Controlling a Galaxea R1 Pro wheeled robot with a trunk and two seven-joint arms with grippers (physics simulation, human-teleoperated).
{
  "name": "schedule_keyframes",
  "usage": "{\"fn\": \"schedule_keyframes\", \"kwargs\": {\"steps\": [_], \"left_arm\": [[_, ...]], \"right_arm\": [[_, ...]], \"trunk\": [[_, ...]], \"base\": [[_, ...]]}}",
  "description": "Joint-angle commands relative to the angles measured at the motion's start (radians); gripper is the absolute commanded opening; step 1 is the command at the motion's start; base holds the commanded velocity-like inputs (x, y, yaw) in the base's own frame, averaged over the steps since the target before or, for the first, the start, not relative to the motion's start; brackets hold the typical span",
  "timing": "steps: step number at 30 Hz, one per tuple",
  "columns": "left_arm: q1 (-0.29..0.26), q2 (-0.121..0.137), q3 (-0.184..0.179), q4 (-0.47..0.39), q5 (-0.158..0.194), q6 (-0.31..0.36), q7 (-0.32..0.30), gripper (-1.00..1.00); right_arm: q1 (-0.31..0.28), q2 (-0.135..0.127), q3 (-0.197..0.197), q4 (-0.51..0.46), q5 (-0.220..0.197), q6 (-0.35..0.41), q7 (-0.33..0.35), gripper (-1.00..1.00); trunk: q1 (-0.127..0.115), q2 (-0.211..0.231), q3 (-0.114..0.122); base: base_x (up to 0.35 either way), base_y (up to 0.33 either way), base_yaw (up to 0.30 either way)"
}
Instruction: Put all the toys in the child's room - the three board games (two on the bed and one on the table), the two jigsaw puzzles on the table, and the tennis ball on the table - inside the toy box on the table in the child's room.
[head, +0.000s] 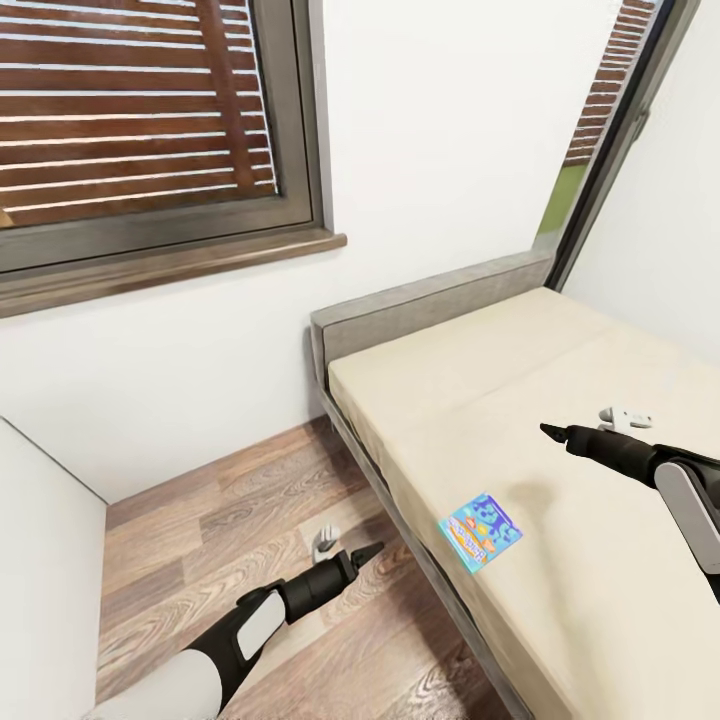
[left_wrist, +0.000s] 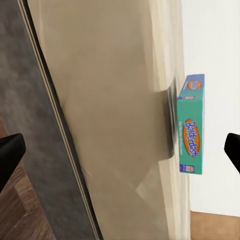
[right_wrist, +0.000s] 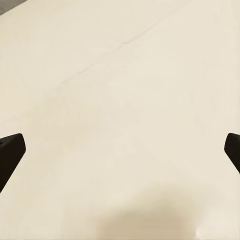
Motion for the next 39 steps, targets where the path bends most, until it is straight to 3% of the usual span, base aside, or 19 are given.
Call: {"fn": "schedule_keyframes", "kwargs": {"steps": [1, 15, 31, 39], "left_arm": [[-0.002, 0.000, -0.004, 0.000, 0.011, 0.010, -0.002, 1.00], [-0.009, -0.003, -0.005, -0.002, 0.011, 0.009, -0.009, 1.00], [-0.026, -0.004, -0.007, -0.003, 0.007, 0.009, -0.022, 1.00], [-0.028, -0.004, -0.007, -0.003, 0.007, 0.009, -0.023, 1.00]], "right_arm": [[0.000, 0.000, -0.002, 0.000, 0.005, 0.005, 0.007, 1.00], [0.001, 0.000, -0.002, -0.001, 0.005, 0.005, 0.007, 1.00], [0.005, 0.000, -0.002, -0.013, 0.005, 0.005, 0.007, 1.00], [0.006, 0.000, -0.002, -0.015, 0.005, 0.005, 0.007, 1.00]], "trunk": [[0.000, 0.000, -0.002], [0.000, 0.000, -0.021], [0.000, 0.000, -0.026], [0.000, 0.000, -0.026]], "base": [[0.000, 0.000, 0.000], [0.000, 0.000, 0.000], [0.000, 0.000, -0.005], [0.000, 0.000, -0.147]]}}
